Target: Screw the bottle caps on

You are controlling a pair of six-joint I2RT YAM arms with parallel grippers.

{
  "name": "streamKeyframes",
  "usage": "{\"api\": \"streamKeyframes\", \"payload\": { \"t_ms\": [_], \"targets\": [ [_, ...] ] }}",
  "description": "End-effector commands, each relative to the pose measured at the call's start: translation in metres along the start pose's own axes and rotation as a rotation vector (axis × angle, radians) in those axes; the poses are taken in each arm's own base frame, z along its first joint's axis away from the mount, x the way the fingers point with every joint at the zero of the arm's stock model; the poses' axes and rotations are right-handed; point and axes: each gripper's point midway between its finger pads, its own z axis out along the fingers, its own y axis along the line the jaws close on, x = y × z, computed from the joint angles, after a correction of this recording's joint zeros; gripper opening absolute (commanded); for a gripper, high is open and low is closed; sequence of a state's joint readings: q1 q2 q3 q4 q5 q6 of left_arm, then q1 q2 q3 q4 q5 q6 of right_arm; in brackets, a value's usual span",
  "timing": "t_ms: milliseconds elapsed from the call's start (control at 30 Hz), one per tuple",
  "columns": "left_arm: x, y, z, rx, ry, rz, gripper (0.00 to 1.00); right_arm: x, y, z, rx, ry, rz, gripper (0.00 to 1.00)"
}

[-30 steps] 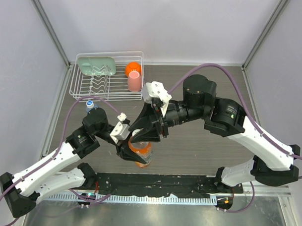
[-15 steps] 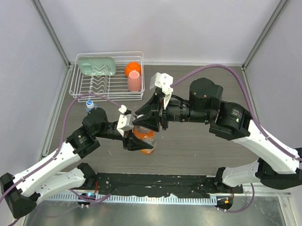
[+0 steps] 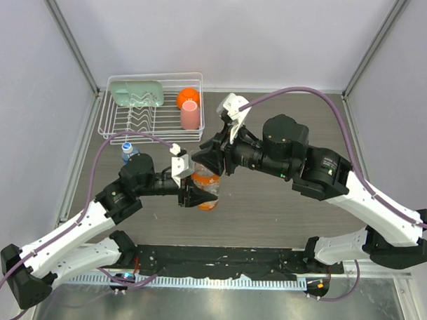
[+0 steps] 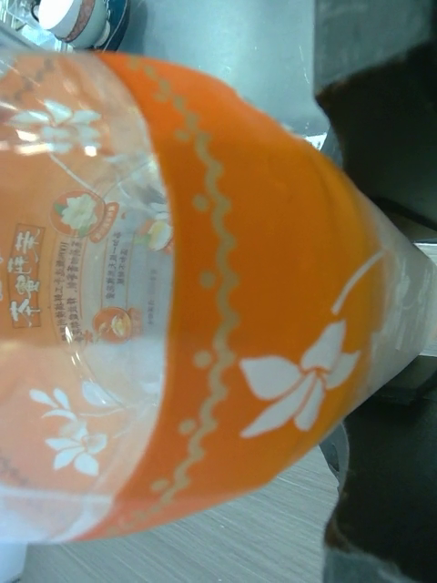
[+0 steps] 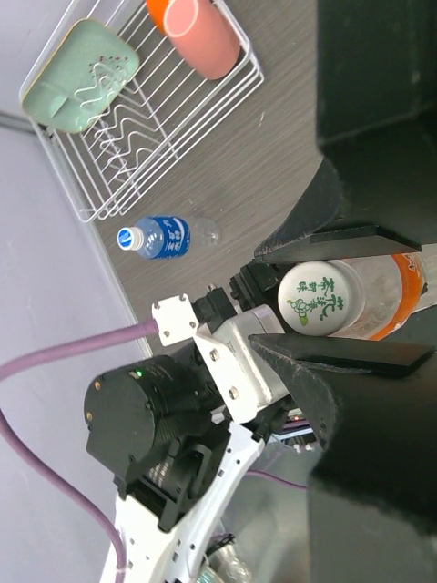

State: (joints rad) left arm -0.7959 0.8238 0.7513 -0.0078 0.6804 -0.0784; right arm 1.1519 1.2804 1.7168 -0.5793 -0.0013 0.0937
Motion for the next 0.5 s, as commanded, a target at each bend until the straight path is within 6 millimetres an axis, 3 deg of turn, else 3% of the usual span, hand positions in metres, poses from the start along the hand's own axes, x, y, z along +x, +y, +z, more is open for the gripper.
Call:
{"api": "streamKeyframes", "payload": {
  "t_ms": [0, 133, 300, 467],
  "targets": [
    [-0.060, 0.000, -0.007, -0.031, -0.191, 0.170, 0.33, 0.052, -0.032, 0.001, 0.184, 0.162, 0.060, 0.07],
    [-0.063, 0.009, -0.009, -0.086, -0.200, 0.184, 0.33, 0.059, -0.043, 0.002, 0.271, 0.177, 0.083, 0.05],
    [-0.067, 0.034, -0.013, -0.232, -0.219, 0.191, 0.34, 0.068, -0.051, 0.003, 0.410, 0.193, 0.076, 0.04],
    [-0.064, 0.051, -0.017, -0.326, -0.213, 0.193, 0.35, 0.067, -0.055, 0.005, 0.531, 0.195, 0.047, 0.04]
  ]
}}
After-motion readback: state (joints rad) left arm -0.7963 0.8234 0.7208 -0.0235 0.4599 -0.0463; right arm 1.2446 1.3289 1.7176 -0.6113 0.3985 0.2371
